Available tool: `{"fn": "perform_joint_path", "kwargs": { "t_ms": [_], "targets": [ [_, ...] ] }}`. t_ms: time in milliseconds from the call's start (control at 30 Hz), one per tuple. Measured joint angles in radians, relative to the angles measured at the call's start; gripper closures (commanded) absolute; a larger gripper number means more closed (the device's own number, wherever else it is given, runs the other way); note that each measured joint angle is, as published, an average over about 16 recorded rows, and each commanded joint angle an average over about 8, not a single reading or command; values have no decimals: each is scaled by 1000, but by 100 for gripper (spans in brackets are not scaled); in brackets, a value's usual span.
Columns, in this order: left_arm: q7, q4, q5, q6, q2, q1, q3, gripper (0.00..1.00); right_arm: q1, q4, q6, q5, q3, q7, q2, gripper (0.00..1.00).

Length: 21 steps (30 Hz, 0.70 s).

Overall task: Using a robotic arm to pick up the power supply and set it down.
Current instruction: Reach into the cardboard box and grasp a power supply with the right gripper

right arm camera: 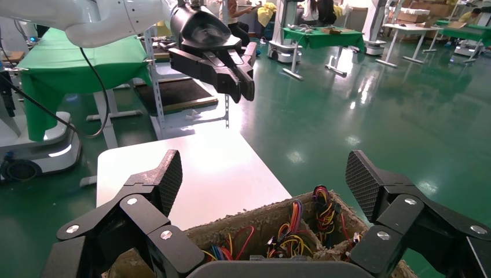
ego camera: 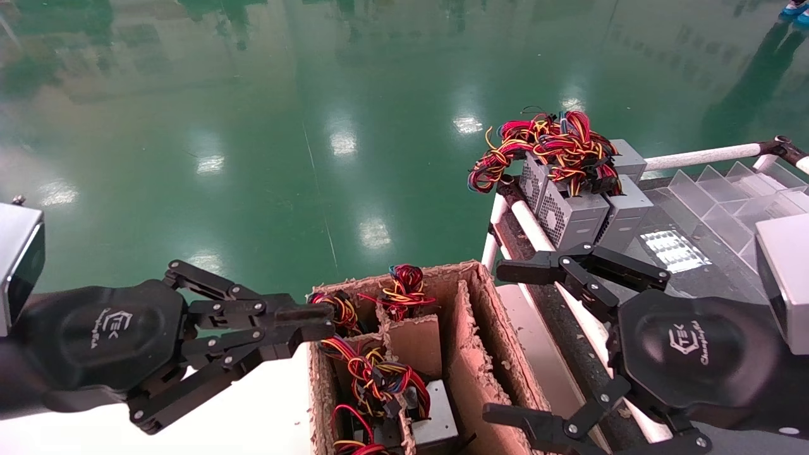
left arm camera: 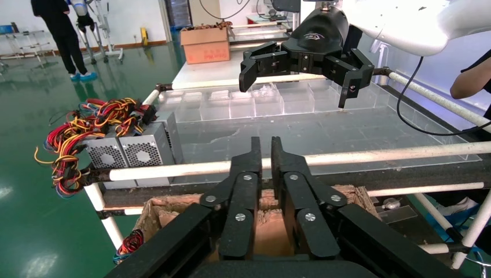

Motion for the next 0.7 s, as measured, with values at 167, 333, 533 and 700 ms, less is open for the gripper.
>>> {"fn": "perform_joint_path", "kwargs": {
  "t_ms": [167,333,533,700],
  "targets": [
    [0,0,0,0,0,0,0,0,0,0,0,0,0,0,0,0],
    [0,0,0,0,0,0,0,0,-1,-5,12,-10,-3,6,1,0],
    [0,0,0,0,0,0,0,0,1,-16,39,-39,-14,21,1,0],
    [0,0,0,0,0,0,0,0,9,-23,72,-95,-39,41,-7,0]
  ]
}}
